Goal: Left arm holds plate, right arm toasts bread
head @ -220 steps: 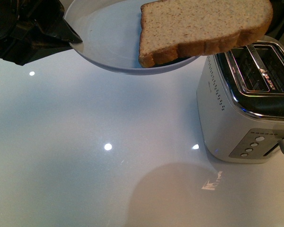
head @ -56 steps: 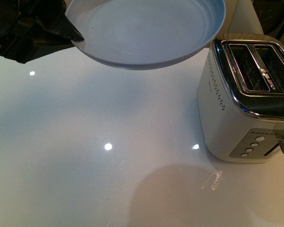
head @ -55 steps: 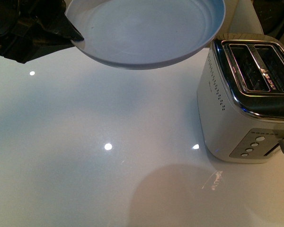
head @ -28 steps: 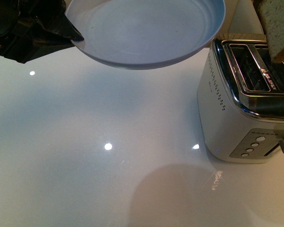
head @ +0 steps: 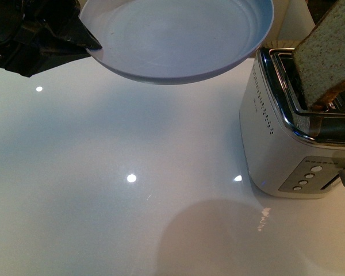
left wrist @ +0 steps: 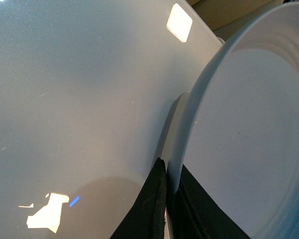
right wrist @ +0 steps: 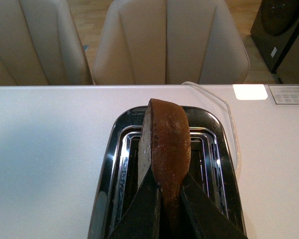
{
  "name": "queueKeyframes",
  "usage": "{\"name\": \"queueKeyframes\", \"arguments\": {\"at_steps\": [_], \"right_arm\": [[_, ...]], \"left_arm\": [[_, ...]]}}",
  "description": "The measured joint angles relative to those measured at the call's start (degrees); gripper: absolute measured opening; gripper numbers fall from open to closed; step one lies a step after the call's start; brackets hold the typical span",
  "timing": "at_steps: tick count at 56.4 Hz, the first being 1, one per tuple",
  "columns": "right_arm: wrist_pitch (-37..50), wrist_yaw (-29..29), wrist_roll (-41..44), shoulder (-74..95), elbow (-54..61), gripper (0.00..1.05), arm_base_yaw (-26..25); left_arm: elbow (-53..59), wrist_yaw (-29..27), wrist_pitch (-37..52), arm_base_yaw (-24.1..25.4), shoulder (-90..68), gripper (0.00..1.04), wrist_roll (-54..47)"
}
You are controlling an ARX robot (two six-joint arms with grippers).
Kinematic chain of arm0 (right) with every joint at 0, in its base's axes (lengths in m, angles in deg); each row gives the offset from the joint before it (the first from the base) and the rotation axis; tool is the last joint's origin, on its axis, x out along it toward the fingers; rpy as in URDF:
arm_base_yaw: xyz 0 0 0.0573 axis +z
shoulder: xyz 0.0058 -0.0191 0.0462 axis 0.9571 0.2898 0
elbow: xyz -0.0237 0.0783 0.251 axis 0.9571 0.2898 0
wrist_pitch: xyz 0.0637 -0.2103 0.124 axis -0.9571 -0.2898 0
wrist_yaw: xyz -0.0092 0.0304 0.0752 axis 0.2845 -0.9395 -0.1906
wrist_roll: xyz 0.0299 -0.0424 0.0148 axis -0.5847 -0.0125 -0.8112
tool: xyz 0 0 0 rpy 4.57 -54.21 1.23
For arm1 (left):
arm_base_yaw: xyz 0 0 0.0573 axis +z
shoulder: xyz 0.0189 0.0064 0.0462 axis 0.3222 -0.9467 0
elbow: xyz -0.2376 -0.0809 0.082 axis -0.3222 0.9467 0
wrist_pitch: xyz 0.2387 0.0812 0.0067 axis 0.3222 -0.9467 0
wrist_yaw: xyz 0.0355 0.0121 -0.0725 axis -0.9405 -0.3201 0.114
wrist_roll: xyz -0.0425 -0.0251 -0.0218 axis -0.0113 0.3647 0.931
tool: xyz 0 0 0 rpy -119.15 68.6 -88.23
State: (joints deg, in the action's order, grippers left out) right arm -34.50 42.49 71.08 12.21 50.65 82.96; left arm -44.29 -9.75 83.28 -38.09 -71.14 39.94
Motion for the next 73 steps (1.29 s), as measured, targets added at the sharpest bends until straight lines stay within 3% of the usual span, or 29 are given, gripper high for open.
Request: {"name": "queueKeyframes", "arguments": {"at_steps": [31, 35, 51, 66, 73], "right_arm": [[0.83, 0.37, 0.00, 8.20, -0.28, 0.04, 1.20], [1.07, 0.31, -0.15, 8.81, -0.28, 0.19, 1.33], [-0.59, -0.50, -3.37, 7.08, 1.73, 0.59, 1.31], [-4.26, 1.64, -5.42, -6.47, 5.70, 0.96, -0.48], [-5.73, 2.64, -6.14, -15.15, 7.37, 0.96, -1.60]], "left_arm": [[0.00, 0.00, 0.00, 0.00, 0.00, 0.03, 0.00], [0.00, 0.00, 0.00, 0.00, 0.00, 0.03, 0.00], [0.00, 0.00, 0.00, 0.00, 0.00, 0.03, 0.00], [0.00, 0.00, 0.00, 0.00, 0.00, 0.03, 0.00], [0.00, -0.02, 0.00, 0.00, 0.00, 0.03, 0.00]]}}
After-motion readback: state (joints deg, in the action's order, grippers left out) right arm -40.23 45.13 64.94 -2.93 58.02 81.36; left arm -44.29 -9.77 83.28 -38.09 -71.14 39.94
